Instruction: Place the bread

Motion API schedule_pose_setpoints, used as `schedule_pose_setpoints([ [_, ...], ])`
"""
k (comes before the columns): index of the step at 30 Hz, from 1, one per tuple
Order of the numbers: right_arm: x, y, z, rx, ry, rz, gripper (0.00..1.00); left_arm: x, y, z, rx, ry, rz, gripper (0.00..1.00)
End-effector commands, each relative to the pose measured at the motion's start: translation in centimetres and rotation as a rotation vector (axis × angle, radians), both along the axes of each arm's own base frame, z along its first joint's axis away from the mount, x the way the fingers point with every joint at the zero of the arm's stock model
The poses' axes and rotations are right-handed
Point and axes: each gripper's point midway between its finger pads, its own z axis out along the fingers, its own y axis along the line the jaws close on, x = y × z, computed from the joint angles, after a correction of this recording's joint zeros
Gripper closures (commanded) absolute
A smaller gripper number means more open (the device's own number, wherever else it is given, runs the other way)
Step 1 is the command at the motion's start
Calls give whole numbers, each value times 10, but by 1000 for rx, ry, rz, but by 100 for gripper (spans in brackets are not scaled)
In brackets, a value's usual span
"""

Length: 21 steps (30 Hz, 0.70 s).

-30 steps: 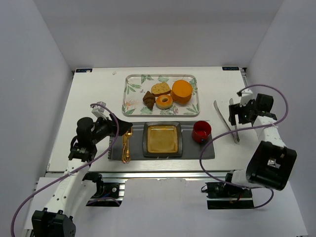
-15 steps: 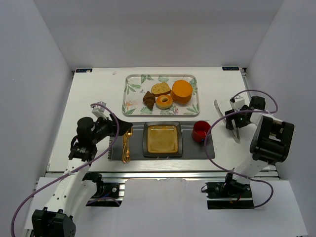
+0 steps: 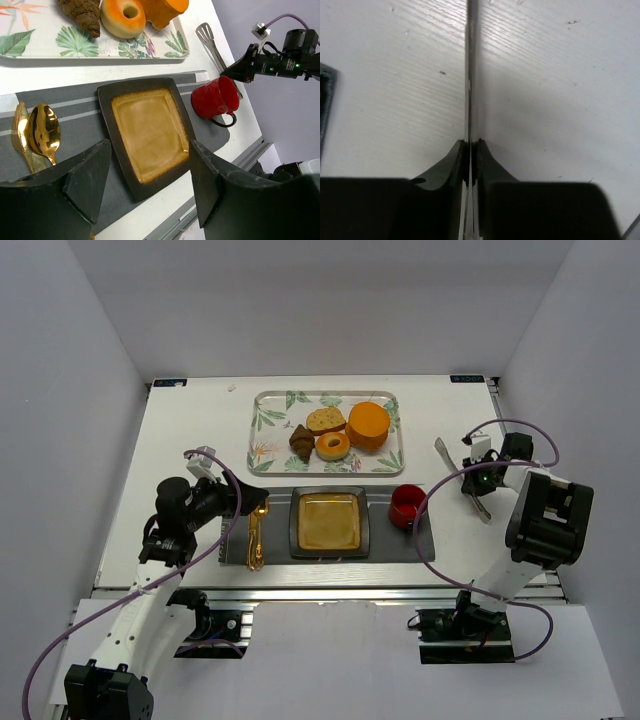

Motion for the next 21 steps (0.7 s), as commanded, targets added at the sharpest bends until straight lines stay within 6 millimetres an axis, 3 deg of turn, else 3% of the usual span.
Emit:
schedule_pose_setpoints([
  [1, 4, 14, 36, 59, -60, 28, 92, -1, -2, 12, -4, -33, -11, 27],
  [3, 9, 31, 69, 96, -136, 80, 97, -1, -1, 12, -3, -34, -8, 27],
  [5, 16, 48, 99, 115, -195, 137, 94, -1, -2, 12, -5, -36, -12, 27],
  [6, 14, 70, 117, 143, -226, 197, 92, -1, -2, 11, -5, -35, -10, 27],
  [11, 15, 141, 182, 205, -357, 335, 69, 0, -2, 14, -8, -44, -13, 27],
  [12, 13, 165, 191, 221, -377, 392, 68, -1, -2, 14, -6, -44, -13, 27],
  [15, 12, 205, 209, 249, -402, 470, 63, -2, -1, 16, 0, -49, -7, 27],
  [19, 17, 244, 212, 243, -401, 548, 59, -4, 0, 15, 0, -49, -3, 27],
  [20, 16, 257, 204, 245, -378, 580, 58, -5, 0, 15, 0, -47, -3, 27],
  [21, 20, 265, 212, 245, -395, 594, 58, -5, 1, 15, 1, -49, 2, 27],
])
